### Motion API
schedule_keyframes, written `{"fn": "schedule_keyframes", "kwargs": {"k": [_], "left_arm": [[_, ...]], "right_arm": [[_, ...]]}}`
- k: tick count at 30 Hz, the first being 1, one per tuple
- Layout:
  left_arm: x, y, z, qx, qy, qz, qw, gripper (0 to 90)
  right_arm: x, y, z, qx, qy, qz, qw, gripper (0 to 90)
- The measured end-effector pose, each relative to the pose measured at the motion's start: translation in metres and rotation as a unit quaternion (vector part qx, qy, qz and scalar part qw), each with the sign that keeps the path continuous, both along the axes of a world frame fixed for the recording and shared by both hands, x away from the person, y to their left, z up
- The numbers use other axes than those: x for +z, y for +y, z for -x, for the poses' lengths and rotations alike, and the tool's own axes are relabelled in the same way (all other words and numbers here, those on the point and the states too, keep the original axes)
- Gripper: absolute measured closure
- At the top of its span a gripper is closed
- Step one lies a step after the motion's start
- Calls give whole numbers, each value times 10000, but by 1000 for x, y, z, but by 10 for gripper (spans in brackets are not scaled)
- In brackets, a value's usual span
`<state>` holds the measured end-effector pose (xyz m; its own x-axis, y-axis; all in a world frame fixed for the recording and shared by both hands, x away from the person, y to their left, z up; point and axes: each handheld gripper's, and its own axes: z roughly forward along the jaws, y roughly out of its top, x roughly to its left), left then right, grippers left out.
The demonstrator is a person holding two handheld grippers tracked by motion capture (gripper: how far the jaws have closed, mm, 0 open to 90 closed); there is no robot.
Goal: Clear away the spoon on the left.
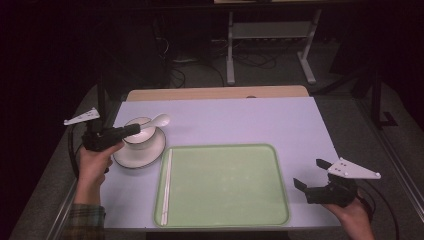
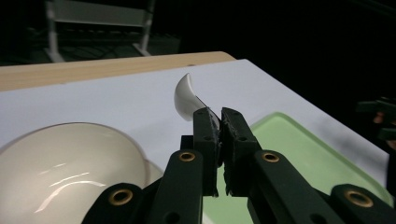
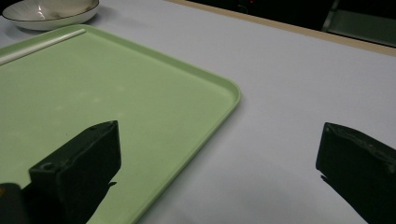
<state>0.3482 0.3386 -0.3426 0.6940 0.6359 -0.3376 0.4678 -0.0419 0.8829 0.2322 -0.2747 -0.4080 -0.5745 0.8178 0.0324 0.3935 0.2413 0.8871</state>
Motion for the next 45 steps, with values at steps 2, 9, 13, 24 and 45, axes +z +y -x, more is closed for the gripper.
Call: {"fn": "schedule_keyframes", "kwargs": {"k": [2,9,13,24,45], "left_arm": [[-3,-9,-2,-122,45,-40,9999,853],[-16,-36,-8,-515,234,-206,9982,853],[-23,-45,-11,-653,316,-220,9971,852],[-41,-70,-16,-903,551,-431,9935,852],[-68,-91,-23,-912,715,-670,9910,841]], "right_arm": [[0,1,0,12,-18,5,10000,0],[-1,1,0,21,9,31,10000,0],[-2,1,0,30,18,35,10000,0],[-3,1,-1,37,26,43,10000,0],[-2,1,0,40,24,52,10000,0]]}}
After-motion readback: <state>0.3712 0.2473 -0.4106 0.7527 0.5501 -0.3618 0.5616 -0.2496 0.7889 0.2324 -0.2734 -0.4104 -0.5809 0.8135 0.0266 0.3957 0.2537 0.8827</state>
